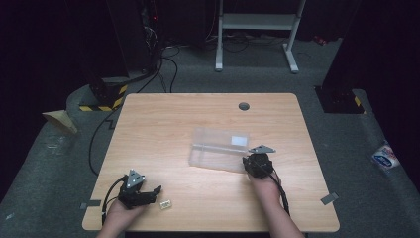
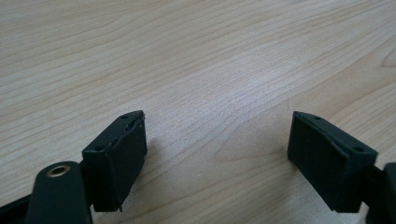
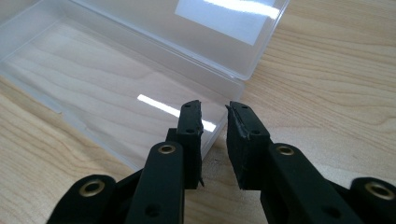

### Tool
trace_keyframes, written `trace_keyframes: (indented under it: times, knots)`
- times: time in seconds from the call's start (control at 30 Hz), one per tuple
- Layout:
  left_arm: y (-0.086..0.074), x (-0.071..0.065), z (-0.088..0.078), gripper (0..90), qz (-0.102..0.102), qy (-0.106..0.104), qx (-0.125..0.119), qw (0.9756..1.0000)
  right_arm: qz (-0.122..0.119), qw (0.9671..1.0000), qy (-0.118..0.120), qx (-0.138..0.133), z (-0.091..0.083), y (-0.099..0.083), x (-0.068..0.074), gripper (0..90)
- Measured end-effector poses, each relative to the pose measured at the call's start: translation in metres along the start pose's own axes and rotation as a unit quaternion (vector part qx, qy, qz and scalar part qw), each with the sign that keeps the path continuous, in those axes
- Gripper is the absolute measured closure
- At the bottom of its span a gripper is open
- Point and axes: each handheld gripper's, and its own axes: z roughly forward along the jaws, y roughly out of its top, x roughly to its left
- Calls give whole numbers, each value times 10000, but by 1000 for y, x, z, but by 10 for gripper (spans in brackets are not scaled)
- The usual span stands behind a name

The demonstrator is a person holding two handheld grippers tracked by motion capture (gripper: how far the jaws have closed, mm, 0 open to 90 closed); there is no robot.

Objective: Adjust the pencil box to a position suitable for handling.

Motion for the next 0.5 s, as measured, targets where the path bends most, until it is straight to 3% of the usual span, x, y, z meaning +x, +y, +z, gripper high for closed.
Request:
trace_keyframes:
  times: [0.5]
  knots:
    - [0,0,0,200,3,2,2,10000,-145,9998,-90,119,6,6,-1,762]
